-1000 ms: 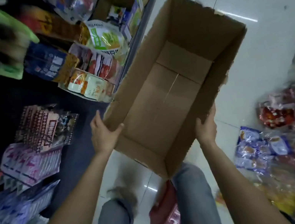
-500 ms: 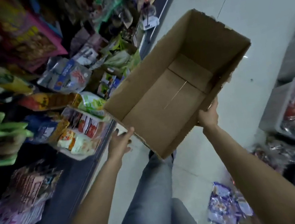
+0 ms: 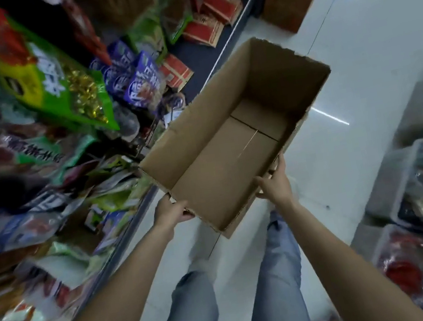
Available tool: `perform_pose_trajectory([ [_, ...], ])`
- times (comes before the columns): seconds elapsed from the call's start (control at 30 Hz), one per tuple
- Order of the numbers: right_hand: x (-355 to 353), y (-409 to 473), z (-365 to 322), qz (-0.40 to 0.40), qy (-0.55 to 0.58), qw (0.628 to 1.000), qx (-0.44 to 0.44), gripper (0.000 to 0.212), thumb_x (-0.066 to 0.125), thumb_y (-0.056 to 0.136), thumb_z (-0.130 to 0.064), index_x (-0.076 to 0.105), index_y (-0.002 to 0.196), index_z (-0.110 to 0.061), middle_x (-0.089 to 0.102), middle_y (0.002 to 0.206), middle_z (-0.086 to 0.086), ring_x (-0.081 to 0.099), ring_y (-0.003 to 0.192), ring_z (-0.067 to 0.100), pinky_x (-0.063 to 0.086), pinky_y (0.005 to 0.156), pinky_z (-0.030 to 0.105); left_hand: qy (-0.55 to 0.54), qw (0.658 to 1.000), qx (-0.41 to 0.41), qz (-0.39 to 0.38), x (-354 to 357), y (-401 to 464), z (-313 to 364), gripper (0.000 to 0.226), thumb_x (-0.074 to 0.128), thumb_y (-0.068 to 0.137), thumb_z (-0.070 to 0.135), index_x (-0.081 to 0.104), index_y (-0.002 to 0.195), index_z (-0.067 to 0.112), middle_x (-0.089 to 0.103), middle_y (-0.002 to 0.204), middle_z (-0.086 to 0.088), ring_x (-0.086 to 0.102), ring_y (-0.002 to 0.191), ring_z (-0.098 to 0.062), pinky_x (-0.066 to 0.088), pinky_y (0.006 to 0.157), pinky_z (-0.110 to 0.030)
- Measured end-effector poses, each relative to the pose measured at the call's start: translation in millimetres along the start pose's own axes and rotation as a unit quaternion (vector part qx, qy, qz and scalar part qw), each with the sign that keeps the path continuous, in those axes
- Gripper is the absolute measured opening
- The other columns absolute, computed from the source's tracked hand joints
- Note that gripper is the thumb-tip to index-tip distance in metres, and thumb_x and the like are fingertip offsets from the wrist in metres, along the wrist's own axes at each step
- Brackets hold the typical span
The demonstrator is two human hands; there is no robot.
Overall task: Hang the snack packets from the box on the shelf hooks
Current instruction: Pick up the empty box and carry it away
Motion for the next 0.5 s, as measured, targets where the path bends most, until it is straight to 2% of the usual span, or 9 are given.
perform_pose_trajectory([
  [0.07,-25.9,47.4,-20.9,-0.027,-0.013,1.000,0.009,0.092,0.060,0.088,-0.011,-0.003,0.149,-0.037,0.034,0.151,0.005,0.058,0.108,0.033,0.055,0.084,0.053,-0.022,1.000,-0.002,0.009,44.1,17.5,36.0,0.027,0.057,0.086,0.000,0.057,0.109,0.014,0.064,0.088,0.007,0.068,0.080,-0.019,0.060,0.071,-0.031],
  [0.1,-39.3,71.7,-31.0,-0.039,-0.024,0.999,0.011,0.092,0.060,0.088,-0.012,-0.004,0.150,-0.036,0.034,0.151,0.006,0.058,0.109,0.034,0.055,0.084,0.054,-0.038,0.999,-0.007,0.017,66.9,28.6,52.7,0.024,0.057,0.086,-0.001,0.058,0.105,0.014,0.063,0.084,0.008,0.068,0.079,-0.019,0.059,0.074,-0.034],
  [0.2,-71.0,150.1,-58.7,-0.049,-0.044,0.997,0.029,0.092,0.059,0.088,-0.008,-0.004,0.150,-0.033,0.046,0.134,0.009,0.063,0.081,0.028,0.058,0.074,0.052,-0.100,0.994,-0.031,0.025,127.0,73.0,96.3,0.020,0.056,0.087,-0.001,0.055,0.098,0.015,0.065,0.079,0.004,0.067,0.076,-0.022,0.058,0.073,-0.033],
  [0.23,-77.0,177.4,-65.7,-0.044,-0.045,0.998,0.031,0.092,0.059,0.087,-0.009,-0.003,0.150,-0.034,0.047,0.134,0.011,0.062,0.082,0.029,0.058,0.073,0.052,-0.109,0.993,-0.033,0.027,144.4,93.0,107.5,0.020,0.056,0.088,0.000,0.053,0.098,0.017,0.065,0.081,0.002,0.066,0.075,-0.022,0.058,0.069,-0.029],
  [0.33,-80.4,261.3,-76.9,-0.029,-0.059,0.997,0.041,0.091,0.059,0.082,-0.018,0.000,0.149,-0.040,0.045,0.137,0.011,0.058,0.100,0.037,0.057,0.076,0.053,-0.140,0.988,-0.023,0.067,191.0,164.6,131.6,0.025,0.057,0.089,0.004,0.045,0.104,0.020,0.064,0.094,-0.003,0.063,0.069,-0.017,0.055,0.054,-0.019],
  [0.43,-67.3,345.8,-73.1,-0.017,-0.044,0.998,0.043,0.093,0.056,0.075,-0.019,0.001,0.147,-0.043,0.045,0.138,0.010,0.054,0.111,0.039,0.053,0.085,0.054,-0.166,0.980,-0.021,0.107,228.1,248.9,137.2,0.029,0.059,0.089,0.011,0.044,0.110,0.023,0.064,0.109,-0.012,0.063,0.072,-0.020,0.054,0.057,-0.024],
  [0.5,-54.3,399.2,-65.7,-0.013,-0.024,0.999,0.028,0.097,0.054,0.072,-0.012,0.000,0.145,-0.046,0.045,0.140,0.007,0.054,0.113,0.037,0.053,0.087,0.053,-0.192,0.974,-0.025,0.116,246.8,308.3,135.4,0.031,0.062,0.089,0.014,0.044,0.111,0.026,0.061,0.119,-0.016,0.064,0.086,-0.028,0.053,0.060,-0.027],
])
Point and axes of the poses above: each hand's wrist, its own y-axis towards the middle knuckle, its own x-axis out of the palm, z = x × y, the point moved 1 cm from there along y, towards the middle knuckle
